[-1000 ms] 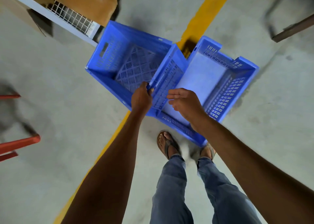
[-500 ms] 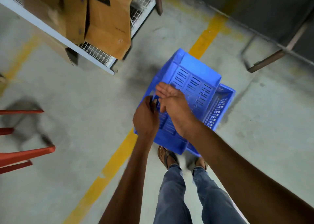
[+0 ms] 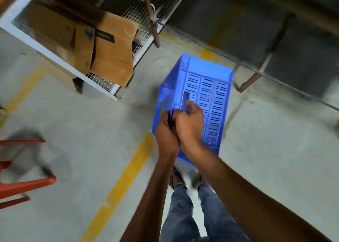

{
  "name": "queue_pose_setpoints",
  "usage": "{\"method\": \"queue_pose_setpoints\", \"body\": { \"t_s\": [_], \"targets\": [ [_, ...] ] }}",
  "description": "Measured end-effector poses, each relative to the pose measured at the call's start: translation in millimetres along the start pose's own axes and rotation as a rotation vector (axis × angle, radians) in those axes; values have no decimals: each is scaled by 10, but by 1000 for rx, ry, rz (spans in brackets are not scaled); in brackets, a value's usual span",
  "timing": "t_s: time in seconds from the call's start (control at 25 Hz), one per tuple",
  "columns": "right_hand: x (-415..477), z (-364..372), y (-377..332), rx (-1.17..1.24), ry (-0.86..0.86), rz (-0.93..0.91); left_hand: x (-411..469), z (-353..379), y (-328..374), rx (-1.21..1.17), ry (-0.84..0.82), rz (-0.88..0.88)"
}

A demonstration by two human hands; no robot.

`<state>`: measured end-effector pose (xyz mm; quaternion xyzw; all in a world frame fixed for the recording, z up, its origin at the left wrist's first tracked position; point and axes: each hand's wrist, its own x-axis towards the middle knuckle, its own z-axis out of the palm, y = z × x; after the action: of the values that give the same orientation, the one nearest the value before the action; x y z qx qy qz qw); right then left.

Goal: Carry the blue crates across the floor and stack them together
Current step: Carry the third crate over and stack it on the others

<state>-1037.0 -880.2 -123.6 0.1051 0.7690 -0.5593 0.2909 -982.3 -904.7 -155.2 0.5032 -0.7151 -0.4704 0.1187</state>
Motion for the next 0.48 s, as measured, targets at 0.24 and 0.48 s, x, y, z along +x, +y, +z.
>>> {"method": "queue_pose_setpoints", "body": {
  "t_s": [0.24,0.48],
  "targets": [
    [-24,-291,-261,-165,54,-85,-367,115,339,94,-167,88],
    [144,-541,-296,-197,119,-45,-540,76,347,-118,-458,203]
  ]
}}
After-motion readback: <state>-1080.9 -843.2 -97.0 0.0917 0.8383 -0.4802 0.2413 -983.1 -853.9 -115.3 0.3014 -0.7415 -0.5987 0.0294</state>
